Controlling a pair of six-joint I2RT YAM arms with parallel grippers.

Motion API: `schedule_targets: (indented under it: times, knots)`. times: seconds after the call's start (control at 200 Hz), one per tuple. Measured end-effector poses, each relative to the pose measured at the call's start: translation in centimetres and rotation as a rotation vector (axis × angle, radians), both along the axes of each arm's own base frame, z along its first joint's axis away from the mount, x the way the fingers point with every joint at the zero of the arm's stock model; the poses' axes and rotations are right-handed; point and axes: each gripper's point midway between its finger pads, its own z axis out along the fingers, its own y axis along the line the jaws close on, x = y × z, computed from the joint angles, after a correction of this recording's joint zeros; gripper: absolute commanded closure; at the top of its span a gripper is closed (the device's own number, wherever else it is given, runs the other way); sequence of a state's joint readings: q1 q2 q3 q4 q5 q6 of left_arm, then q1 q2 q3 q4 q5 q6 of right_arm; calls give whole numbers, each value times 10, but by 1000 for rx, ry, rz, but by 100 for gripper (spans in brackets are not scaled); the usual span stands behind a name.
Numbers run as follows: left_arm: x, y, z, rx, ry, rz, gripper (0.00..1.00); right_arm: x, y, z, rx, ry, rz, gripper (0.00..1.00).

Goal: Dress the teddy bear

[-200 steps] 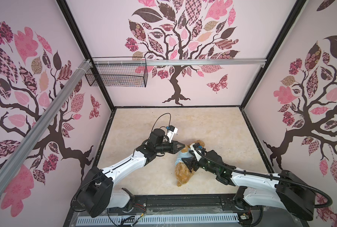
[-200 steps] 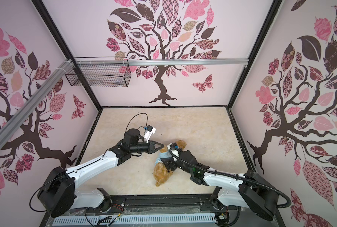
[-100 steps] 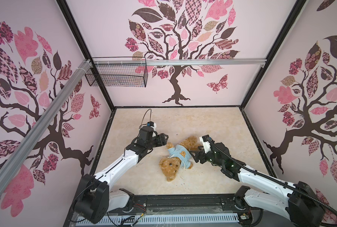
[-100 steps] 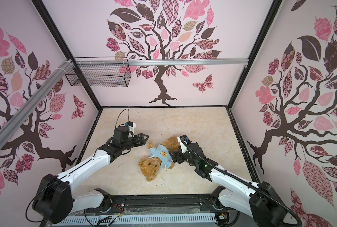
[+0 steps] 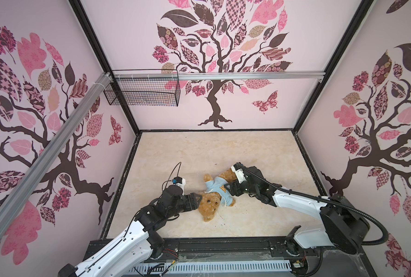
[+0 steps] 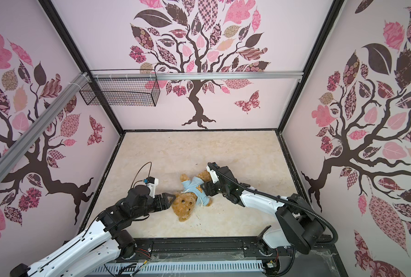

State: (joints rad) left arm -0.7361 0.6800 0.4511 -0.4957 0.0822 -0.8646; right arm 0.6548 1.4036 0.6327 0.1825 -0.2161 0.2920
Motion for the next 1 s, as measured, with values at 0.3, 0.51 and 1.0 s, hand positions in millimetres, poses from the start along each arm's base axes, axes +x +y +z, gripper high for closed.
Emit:
schedule_targets:
  times: [0.3,0.51,1.0]
  knots:
    - [9,-24,-48,-22,170,12,61,-7,-6,-12,9,63,16,55]
    - [75,-26,-54,44,153,64,55,-37,-8,-34,48,203,52,60]
    - [164,9,30,145,-127,186,32,-55,-14,50,95,64,73,40]
